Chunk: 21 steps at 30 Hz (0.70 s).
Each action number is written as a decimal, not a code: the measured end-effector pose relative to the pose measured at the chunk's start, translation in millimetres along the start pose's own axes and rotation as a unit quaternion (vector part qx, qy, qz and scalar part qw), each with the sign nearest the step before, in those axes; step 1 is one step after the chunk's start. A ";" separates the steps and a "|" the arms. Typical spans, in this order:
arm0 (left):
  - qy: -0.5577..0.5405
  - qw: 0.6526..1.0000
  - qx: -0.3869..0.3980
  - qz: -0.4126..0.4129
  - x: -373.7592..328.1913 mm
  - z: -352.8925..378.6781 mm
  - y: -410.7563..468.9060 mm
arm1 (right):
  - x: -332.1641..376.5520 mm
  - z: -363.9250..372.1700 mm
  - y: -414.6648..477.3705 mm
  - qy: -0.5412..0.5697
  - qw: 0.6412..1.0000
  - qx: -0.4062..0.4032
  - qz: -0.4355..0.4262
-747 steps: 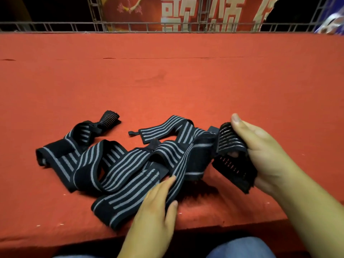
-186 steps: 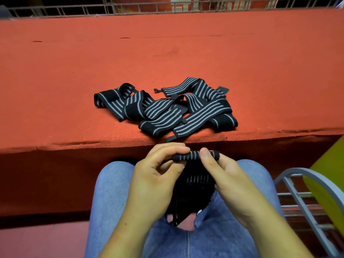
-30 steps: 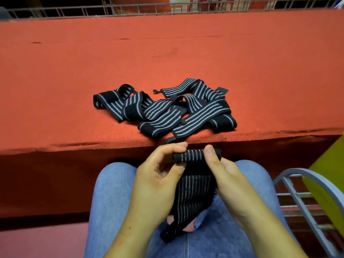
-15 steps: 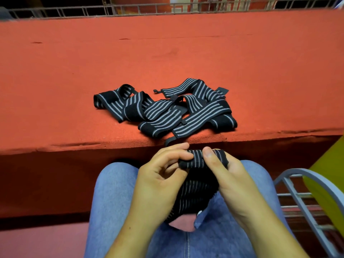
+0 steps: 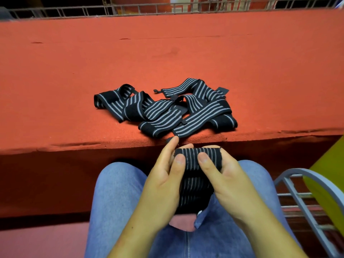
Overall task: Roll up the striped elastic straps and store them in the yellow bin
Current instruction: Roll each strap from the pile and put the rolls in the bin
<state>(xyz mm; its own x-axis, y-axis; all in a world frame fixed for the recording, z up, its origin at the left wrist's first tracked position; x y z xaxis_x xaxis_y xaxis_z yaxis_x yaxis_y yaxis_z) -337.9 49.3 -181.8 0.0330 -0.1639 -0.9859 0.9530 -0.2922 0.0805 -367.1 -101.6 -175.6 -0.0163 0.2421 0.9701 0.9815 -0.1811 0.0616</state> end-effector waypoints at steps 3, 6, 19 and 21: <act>0.031 0.999 0.005 -0.002 3.4 2.7 -2.3 | -0.4 2.6 -2.1 -0.001 1.000 0.019 -0.005; 0.039 0.999 -0.001 -0.002 2.4 3.7 -3.7 | -0.6 3.9 -2.8 0.006 1.000 0.027 0.004; 0.046 0.998 -0.008 0.033 -3.6 -4.7 2.2 | -1.3 -1.6 0.3 -0.010 1.000 -0.008 -0.022; 0.042 0.998 -0.006 0.040 -4.6 -5.0 2.2 | -1.8 -1.8 1.0 -0.007 1.000 -0.012 -0.017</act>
<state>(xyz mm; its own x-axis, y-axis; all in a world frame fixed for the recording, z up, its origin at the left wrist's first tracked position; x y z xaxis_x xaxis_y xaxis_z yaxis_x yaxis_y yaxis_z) -334.4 54.1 -177.8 0.1331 -0.1073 -0.9853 0.9500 -0.2695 0.1577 -366.4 -103.9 -176.9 -0.0478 0.2614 0.9641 0.9755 -0.1954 0.1013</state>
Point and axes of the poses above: each hand's wrist, its own y-axis towards the middle knuckle, its own z-axis out of the palm, x = y × z, the point moved 1 cm from there along y, towards the middle knuckle, and after that the axes turned 11 degrees about -y, right-handed, at the moved point
